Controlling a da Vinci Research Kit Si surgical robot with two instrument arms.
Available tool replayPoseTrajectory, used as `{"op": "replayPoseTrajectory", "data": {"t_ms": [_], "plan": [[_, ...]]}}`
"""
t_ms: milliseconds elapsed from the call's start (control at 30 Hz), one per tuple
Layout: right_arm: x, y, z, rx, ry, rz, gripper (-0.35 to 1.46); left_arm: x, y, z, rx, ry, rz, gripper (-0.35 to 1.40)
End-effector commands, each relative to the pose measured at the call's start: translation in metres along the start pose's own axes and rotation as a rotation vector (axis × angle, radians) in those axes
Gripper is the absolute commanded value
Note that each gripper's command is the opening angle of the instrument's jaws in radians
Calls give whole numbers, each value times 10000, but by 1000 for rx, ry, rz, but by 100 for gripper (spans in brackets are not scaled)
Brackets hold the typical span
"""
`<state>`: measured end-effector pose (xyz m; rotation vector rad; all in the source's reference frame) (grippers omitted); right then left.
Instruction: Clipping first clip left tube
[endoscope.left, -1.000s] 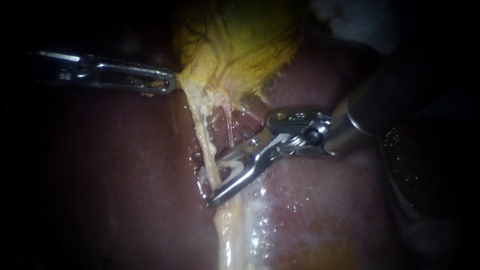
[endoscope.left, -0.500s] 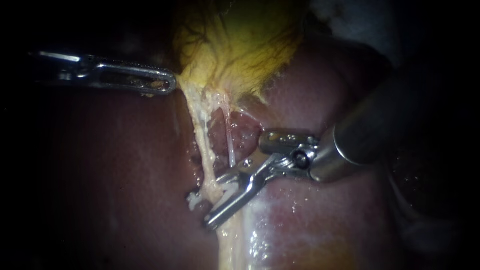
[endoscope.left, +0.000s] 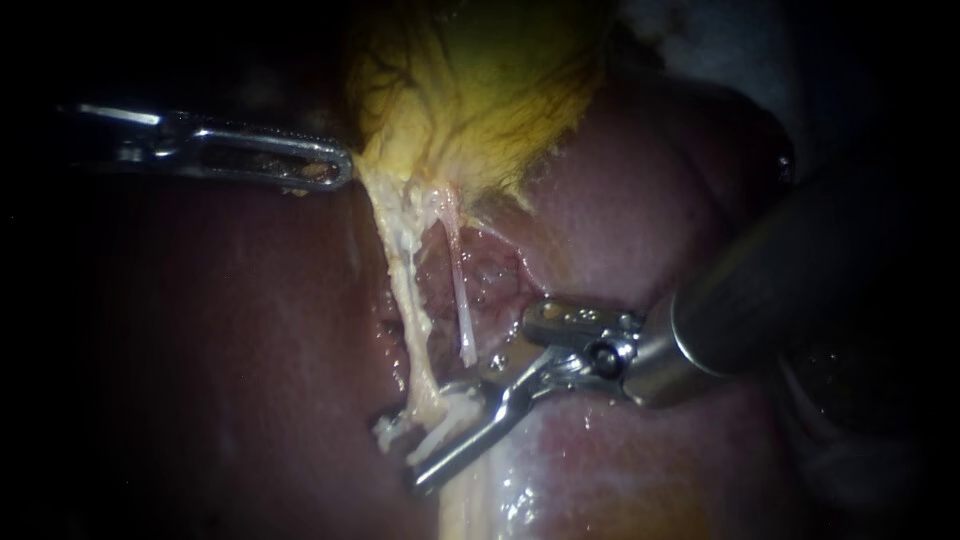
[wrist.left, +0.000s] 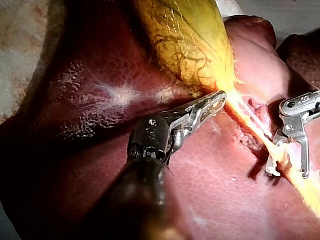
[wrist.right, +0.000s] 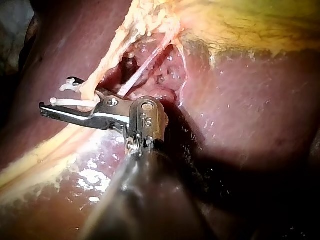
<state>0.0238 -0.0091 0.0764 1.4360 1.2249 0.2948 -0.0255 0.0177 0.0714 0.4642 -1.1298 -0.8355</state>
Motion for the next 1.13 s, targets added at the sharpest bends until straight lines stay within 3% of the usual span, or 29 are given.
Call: {"op": "replayPoseTrajectory", "data": {"t_ms": [33,200,267,400,1133], "plan": [[1,2,-1,1,-3,0,38,0,0,0,0,0,0,-35],[6,6,-6,4,-12,2,13,0,0,0,0,0,0,-35],[8,8,-10,-10,3,2,2,0,0,0,0,0,0,-35],[9,12,-16,-24,15,9,-35,0,0,0,0,0,0,-35],[7,17,-20,-27,12,13,-35,0,0,1,0,0,0,-35]]}}
